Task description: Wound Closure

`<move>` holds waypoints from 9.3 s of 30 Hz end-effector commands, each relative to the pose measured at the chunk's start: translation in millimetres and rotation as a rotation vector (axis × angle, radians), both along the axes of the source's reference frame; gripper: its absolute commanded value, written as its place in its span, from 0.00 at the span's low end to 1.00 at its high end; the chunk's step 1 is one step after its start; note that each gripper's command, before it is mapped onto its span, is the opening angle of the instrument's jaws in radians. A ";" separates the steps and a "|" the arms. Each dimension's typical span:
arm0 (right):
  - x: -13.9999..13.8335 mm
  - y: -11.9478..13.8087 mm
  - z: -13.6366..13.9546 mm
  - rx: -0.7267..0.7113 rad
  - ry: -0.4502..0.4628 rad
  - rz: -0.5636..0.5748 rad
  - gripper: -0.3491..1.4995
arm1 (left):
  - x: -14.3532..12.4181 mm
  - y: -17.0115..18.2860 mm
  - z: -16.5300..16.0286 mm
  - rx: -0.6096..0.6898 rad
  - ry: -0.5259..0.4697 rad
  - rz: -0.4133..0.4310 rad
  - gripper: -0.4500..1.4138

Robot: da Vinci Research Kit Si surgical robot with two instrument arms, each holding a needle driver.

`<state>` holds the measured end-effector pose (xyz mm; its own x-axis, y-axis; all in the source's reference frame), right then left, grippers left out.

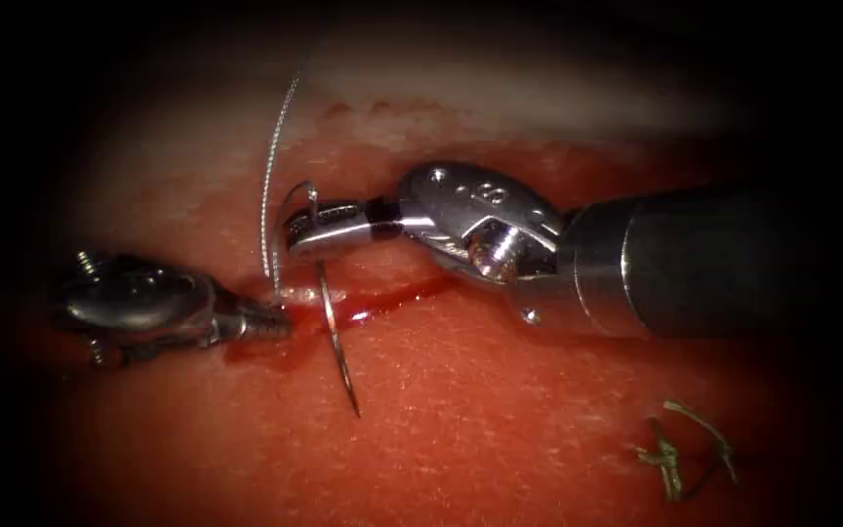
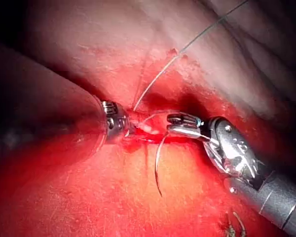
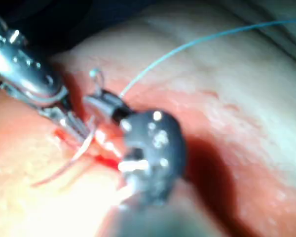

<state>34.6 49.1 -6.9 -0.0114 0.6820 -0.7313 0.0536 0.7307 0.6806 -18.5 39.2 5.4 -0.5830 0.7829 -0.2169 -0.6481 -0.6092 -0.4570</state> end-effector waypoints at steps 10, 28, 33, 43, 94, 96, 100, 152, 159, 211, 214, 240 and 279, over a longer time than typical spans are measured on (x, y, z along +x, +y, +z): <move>0.9 -0.3 0.6 -0.047 0.003 0.006 0.00 | -1.3 -1.9 2.2 0.021 0.088 0.172 0.05; 1.3 0.0 0.9 -0.143 0.005 0.019 0.00 | -4.1 -2.4 4.4 0.221 -0.022 0.396 0.05; 1.5 0.8 1.3 -0.255 0.008 0.033 0.00 | -4.1 -2.4 4.3 0.301 -0.212 0.376 0.23; 3.5 1.2 2.1 -0.346 -0.018 0.092 0.00 | -3.5 -2.0 2.3 0.350 -0.367 0.331 0.25; 4.7 -1.9 1.6 -0.505 -0.143 0.249 0.00 | -2.5 -0.3 -1.8 0.338 -0.456 0.287 0.26; 4.8 -2.3 1.4 -0.505 -0.143 0.249 0.00 | -2.3 -0.3 -1.8 0.338 -0.457 0.289 0.26; 4.9 -2.9 1.2 -0.506 -0.143 0.249 0.00 | -1.9 -0.2 -1.9 0.335 -0.457 0.286 0.26; 3.8 -1.9 1.4 -0.425 -0.087 0.129 0.00 | -5.5 -5.6 -6.4 0.196 -0.376 0.201 0.27; 4.0 -2.0 1.4 -0.385 -0.085 0.130 0.00 | -4.4 -6.4 -4.0 0.178 -0.366 0.210 0.27; 3.4 -4.9 0.6 0.068 -0.187 0.006 0.00 | -1.7 -6.9 -2.4 0.169 -0.368 0.200 0.25; 3.3 -5.9 1.0 0.171 -0.198 -0.041 0.00 | -1.2 -6.8 -2.3 0.165 -0.368 0.200 0.25; 2.0 -11.3 1.5 0.448 -0.252 -0.231 0.00 | -0.1 -6.5 -2.3 0.146 -0.365 0.186 0.31; -3.9 -2.9 2.8 0.229 -0.350 0.212 0.83 | -5.6 -5.3 -5.5 -0.240 -0.505 0.214 0.47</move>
<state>30.0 46.5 -4.6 0.0522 0.8351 -0.5476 -0.3451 0.5296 0.7748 -23.8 34.6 -0.8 -0.5010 0.5537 -0.6652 -0.2411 -0.8275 -0.5071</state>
